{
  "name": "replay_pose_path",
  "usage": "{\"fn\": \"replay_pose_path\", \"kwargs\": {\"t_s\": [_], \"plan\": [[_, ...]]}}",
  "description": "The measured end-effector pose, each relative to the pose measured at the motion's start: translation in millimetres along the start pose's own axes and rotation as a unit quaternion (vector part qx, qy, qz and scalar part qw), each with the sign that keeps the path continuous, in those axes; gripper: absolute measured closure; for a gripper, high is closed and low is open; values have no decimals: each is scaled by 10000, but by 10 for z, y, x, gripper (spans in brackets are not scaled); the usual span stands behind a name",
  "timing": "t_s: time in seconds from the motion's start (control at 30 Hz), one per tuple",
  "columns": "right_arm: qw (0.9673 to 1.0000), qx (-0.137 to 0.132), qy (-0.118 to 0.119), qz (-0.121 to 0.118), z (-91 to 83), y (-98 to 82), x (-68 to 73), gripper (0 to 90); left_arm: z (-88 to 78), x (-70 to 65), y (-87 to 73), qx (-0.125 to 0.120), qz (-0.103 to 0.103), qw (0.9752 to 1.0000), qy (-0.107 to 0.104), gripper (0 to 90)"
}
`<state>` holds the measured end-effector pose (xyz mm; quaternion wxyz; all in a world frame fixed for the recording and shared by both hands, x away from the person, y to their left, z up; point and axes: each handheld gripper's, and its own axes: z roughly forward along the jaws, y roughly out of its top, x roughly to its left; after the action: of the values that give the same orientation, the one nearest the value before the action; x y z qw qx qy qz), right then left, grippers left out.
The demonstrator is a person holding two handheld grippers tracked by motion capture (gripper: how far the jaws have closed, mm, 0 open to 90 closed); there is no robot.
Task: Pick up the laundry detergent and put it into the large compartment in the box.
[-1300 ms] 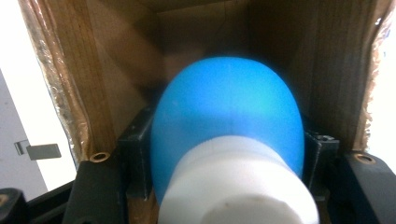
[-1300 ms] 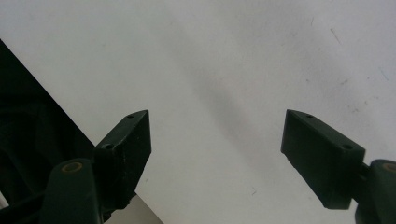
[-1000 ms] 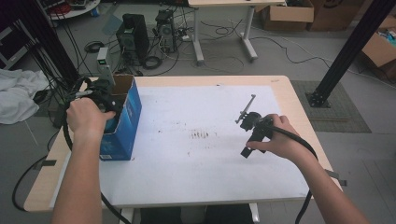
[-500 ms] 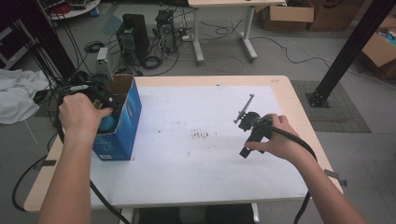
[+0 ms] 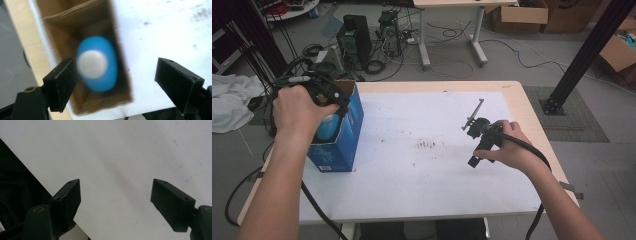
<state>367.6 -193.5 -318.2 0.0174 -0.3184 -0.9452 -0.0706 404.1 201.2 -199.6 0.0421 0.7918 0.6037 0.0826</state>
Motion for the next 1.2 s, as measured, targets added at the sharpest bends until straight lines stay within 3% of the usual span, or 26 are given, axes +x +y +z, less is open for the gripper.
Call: {"fn": "replay_pose_path", "kwargs": {"t_s": [0.27, 0.4, 0.63, 0.77, 0.9, 1.03, 1.2], "plan": [[10000, 3, -1, 12, -1, -10, 17, 243, 38, -421, 79, -91, 594, 9981, -104, 166], [10000, 16, 4, -36, -15, -17, 21, 243, 102, -630, 112, -96, 891, 9959, -122, 161], [10000, -16, -30, -2, -87, -35, 14, 241, 236, -864, 181, -40, 1114, 9937, -143, 157], [10000, -58, 28, -28, -121, -41, 16, 239, 317, -986, 207, 2, 1275, 9917, -189, 157], [10000, -68, 30, -53, -139, -48, 6, 234, 390, -1120, 225, 98, 1462, 9892, -105, 157], [10000, -20, 45, -41, -135, -61, 6, 233, 445, -1232, 246, 77, 1559, 9876, -193, 157], [10000, -38, 47, -22, -145, -87, 8, 231, 533, -1376, 261, 115, 1697, 9853, -135, 156]]}}
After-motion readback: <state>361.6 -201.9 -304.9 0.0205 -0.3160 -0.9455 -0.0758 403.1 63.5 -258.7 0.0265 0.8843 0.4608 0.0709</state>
